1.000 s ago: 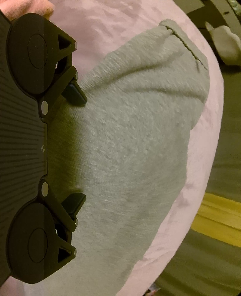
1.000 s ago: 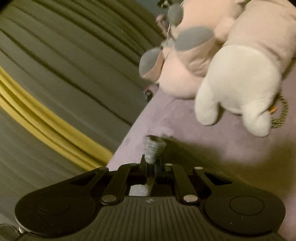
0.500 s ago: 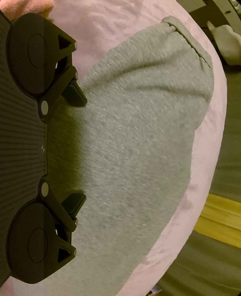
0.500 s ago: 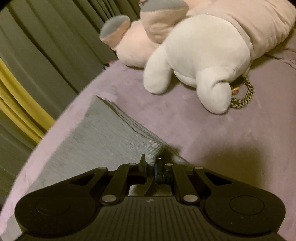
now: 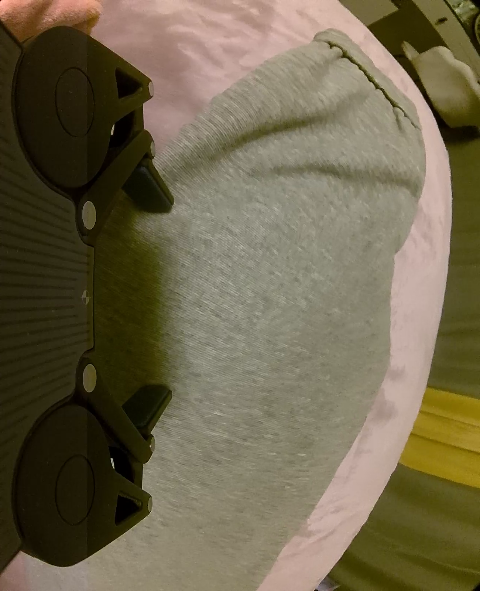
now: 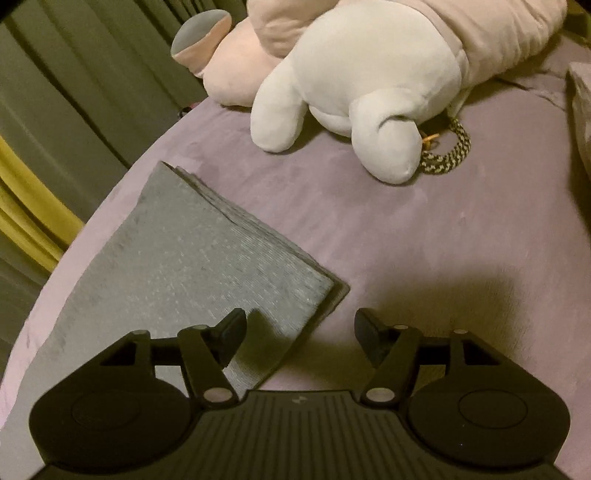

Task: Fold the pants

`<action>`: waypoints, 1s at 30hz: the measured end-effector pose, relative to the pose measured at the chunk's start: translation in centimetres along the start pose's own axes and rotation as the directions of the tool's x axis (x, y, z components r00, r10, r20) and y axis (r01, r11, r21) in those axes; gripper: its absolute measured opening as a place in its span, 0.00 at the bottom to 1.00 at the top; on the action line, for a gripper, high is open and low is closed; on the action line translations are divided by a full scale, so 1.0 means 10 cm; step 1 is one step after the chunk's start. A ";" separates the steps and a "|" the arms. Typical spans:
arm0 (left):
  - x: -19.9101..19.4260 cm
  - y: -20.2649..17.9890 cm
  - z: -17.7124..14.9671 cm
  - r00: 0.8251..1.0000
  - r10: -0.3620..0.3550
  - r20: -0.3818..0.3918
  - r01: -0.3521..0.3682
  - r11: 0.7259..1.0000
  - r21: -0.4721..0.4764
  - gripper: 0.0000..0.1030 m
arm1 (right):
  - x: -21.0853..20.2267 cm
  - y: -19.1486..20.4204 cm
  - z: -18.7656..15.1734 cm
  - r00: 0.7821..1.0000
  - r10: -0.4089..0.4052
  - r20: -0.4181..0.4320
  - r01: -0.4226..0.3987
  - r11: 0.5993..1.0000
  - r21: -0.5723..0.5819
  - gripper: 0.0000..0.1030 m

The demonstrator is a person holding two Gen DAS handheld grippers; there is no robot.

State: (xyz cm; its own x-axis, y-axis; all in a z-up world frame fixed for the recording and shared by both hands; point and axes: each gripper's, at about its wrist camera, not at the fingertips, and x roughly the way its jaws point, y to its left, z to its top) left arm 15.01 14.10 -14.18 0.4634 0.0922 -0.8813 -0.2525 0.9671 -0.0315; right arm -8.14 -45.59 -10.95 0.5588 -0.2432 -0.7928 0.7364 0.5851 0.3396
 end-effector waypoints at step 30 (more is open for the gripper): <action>0.04 -0.03 -0.01 1.000 0.022 0.000 -0.022 1.000 0.019 1.00 | 0.23 -0.16 0.19 0.970 0.241 -0.018 -0.229 0.939 0.257 0.10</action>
State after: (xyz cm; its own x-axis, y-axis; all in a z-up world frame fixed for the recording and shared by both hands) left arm 15.20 13.79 -14.54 0.4579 0.1141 -0.8816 -0.2466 0.9691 -0.0027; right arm -7.29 -48.55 -12.32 0.7129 -0.0808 -0.6966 0.6617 0.4066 0.6300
